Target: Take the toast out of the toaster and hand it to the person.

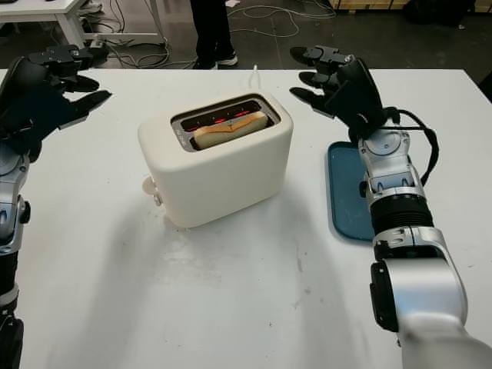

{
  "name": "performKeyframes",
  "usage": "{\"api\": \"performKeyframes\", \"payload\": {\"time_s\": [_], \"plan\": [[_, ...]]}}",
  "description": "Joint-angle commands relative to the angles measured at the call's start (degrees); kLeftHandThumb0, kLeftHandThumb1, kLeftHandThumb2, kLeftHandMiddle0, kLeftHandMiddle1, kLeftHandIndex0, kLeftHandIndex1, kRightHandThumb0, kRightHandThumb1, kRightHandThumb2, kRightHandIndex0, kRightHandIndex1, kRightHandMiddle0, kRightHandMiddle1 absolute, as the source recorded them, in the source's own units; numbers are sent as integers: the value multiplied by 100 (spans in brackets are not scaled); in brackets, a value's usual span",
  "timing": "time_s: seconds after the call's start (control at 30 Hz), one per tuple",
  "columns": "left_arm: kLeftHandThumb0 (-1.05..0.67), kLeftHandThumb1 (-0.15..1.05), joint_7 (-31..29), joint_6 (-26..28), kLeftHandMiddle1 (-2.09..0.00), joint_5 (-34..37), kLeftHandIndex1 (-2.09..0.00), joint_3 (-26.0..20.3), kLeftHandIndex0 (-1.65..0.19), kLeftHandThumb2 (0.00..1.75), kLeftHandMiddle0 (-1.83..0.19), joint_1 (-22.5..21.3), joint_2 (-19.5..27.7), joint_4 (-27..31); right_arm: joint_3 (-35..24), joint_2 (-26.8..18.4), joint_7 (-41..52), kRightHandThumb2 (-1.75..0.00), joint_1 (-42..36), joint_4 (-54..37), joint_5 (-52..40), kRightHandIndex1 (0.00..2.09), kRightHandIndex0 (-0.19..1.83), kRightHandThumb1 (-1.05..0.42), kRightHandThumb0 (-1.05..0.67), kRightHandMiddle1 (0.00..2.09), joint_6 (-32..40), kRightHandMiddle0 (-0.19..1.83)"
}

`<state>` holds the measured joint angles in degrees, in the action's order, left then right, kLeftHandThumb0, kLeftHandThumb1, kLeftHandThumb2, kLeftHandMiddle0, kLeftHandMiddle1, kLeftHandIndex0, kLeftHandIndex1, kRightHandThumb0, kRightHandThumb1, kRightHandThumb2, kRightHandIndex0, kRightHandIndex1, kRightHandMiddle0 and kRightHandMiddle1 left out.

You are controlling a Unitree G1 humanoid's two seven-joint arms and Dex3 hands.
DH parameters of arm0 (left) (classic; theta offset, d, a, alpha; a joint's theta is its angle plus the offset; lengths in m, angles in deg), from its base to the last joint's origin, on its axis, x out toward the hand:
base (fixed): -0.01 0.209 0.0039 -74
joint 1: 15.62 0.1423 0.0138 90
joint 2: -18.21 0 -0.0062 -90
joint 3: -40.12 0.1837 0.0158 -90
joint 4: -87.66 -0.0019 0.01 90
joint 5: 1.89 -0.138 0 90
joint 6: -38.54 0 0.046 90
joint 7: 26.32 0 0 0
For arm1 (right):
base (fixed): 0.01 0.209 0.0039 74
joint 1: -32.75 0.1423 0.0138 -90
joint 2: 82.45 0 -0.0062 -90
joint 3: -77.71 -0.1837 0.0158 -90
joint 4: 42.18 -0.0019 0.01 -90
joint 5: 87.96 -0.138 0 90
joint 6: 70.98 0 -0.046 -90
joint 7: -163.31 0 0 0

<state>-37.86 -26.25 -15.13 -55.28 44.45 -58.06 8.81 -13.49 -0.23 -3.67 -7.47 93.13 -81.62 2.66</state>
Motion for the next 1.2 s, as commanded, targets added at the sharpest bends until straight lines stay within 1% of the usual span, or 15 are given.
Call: {"api": "performKeyframes", "payload": {"time_s": [0.0,0.2,0.37,0.57,0.7,0.93,1.17], "plan": [[-32,92,7,30,-78,40,-2,-28,-63,18,-37,19,-40,57,-22,-8,11,-10,-11,-38,-38,0,68,-92,-32,0,-75,64],[-32,92,11,209,-75,-40,-2,8,-63,19,-34,16,-31,142,-42,11,3,-10,-27,-73,-64,0,68,-92,-31,0,-35,64],[-32,92,3,175,-74,-26,-2,17,-64,18,-36,7,-23,123,-19,-6,-15,-10,-42,-105,-23,1,69,-92,-33,0,-54,65],[-32,92,25,247,-73,-17,-2,1,-63,17,-37,7,-57,158,-38,-1,37,-11,-25,-44,-69,0,68,-92,-31,0,-122,64],[-32,92,34,198,-74,40,-2,-45,-62,16,-38,14,-92,118,-27,0,11,-11,-36,-100,-45,0,68,-92,-32,0,-35,64],[-31,92,-7,70,-75,-14,-2,-18,-64,18,-39,32,-17,86,-29,2,13,-11,-46,-136,-49,0,68,-92,-32,0,16,64],[-34,92,1,279,-74,-13,-1,-32,-62,18,-37,31,-66,176,-41,19,39,-11,-58,-114,-83,0,68,-92,-31,0,-56,64]]}}
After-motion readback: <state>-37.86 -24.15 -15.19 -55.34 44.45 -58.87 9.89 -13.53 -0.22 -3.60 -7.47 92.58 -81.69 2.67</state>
